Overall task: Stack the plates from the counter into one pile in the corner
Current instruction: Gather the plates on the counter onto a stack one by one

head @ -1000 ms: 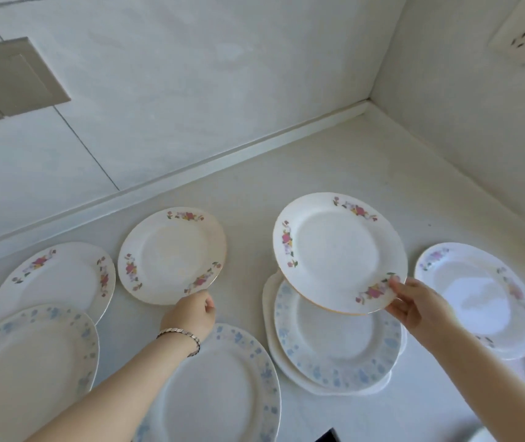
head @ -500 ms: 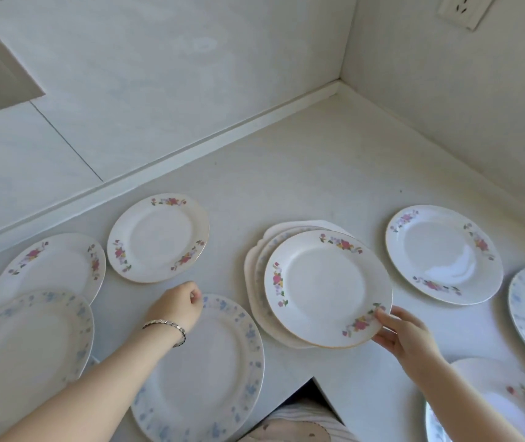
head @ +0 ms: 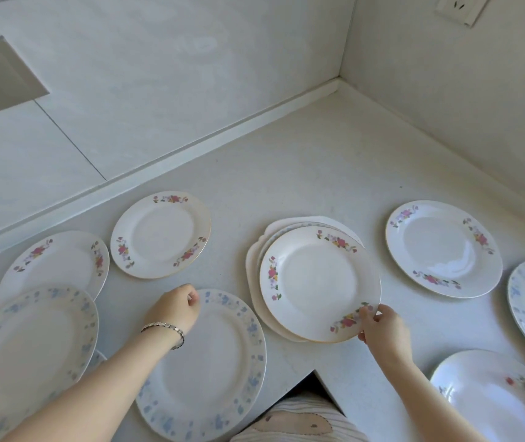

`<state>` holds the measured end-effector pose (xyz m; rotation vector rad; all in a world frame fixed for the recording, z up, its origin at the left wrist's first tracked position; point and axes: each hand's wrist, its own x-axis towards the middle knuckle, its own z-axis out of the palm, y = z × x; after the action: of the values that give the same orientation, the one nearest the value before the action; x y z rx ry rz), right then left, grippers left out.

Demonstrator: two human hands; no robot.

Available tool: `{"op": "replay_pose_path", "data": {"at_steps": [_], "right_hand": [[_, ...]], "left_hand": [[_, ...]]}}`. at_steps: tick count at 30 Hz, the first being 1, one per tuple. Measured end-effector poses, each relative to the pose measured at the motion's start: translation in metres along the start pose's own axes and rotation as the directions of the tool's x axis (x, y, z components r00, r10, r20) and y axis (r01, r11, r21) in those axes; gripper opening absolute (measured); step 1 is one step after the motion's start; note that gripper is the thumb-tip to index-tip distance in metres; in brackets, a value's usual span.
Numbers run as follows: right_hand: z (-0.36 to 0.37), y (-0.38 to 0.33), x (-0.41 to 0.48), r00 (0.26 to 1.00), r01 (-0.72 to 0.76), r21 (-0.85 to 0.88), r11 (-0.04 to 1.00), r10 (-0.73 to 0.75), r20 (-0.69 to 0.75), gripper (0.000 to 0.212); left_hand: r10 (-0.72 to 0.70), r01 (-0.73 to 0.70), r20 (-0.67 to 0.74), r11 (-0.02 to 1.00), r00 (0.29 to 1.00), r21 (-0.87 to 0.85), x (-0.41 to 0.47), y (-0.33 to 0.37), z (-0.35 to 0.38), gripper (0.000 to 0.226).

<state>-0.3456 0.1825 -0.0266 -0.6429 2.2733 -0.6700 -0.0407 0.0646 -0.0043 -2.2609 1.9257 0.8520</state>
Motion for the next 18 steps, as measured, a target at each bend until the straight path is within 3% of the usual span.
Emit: {"op": "replay_pose_path", "data": {"at_steps": [4, 10, 13, 16, 18], "right_hand": [[0.005, -0.004, 0.0, 0.998, -0.051, -0.002, 0.999, 0.051, 0.038, 0.027], [0.002, -0.012, -0.005, 0.995, -0.07, -0.113, 0.991, 0.078, 0.062, 0.049], [-0.003, -0.015, -0.01, 1.0, 0.021, -0.3, 0.954, -0.018, 0.014, 0.053], [-0.005, -0.022, -0.023, 0.986, 0.162, -0.297, 0.941, -0.145, 0.079, 0.043], [-0.002, -0.024, -0.028, 0.972, 0.225, -0.276, 0.935, -0.193, 0.136, 0.035]], "left_hand": [[0.003, -0.003, 0.005, 1.0, 1.0, -0.011, -0.002, -0.001, -0.002, 0.015], [-0.021, 0.021, 0.01, 1.0, 1.0, -0.011, -0.001, -0.017, 0.0, 0.014], [-0.055, 0.057, -0.035, 0.997, 0.998, 0.052, 0.001, -0.029, 0.003, 0.025], [-0.178, 0.179, -0.024, 0.973, 0.984, 0.143, 0.001, -0.045, 0.005, 0.038], [-0.261, 0.26, 0.01, 0.963, 0.965, 0.072, 0.001, -0.055, 0.006, 0.044]]}}
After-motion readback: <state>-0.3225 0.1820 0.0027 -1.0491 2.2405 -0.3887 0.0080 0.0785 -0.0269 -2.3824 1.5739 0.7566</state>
